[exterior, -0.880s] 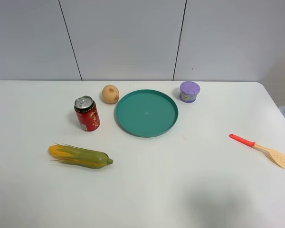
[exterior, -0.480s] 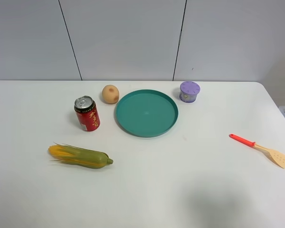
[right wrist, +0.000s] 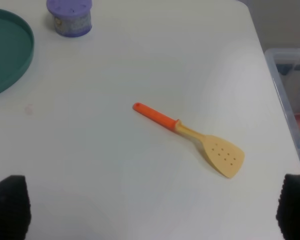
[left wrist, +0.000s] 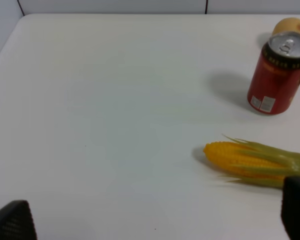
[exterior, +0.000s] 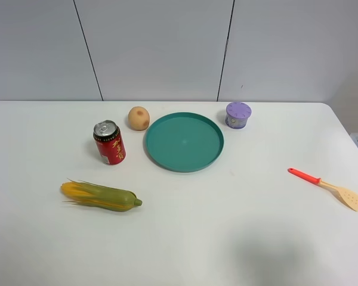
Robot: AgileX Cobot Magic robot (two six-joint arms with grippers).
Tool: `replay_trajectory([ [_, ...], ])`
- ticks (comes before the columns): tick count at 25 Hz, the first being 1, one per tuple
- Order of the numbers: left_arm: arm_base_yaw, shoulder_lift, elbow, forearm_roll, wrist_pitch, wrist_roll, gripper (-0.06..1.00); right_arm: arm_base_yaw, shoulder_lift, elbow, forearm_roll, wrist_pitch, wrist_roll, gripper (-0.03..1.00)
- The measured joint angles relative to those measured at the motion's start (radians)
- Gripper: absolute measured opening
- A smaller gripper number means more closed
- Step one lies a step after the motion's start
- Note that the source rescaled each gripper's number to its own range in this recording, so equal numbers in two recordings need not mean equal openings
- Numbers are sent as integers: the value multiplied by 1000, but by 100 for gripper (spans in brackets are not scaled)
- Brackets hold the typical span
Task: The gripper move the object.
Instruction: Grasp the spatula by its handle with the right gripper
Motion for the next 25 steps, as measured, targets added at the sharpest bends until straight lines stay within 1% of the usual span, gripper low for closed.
replay_trajectory([
  [6, 0, 0, 0, 0, 0, 0, 100, 0, 0, -2, 0, 4, 0, 100],
  [8, 0, 0, 0, 0, 0, 0, 100, 0, 2, -30, -4, 38, 0, 100],
  [10, 0, 0, 0, 0, 0, 0, 100, 0, 27, -91, -28, 89, -15, 100],
  [13, 0, 0, 0, 0, 0, 0, 100, 0, 105, -201, -59, 144, -66, 100],
  [18, 0, 0, 0, 0, 0, 0, 100, 0, 275, -354, -70, 156, -189, 100],
  [21, 0, 0, 0, 0, 0, 0, 100, 0, 375, -382, -91, 157, -256, 100],
  [25, 0, 0, 0, 0, 0, 0, 100, 0, 510, -384, -107, 158, -303, 100],
])
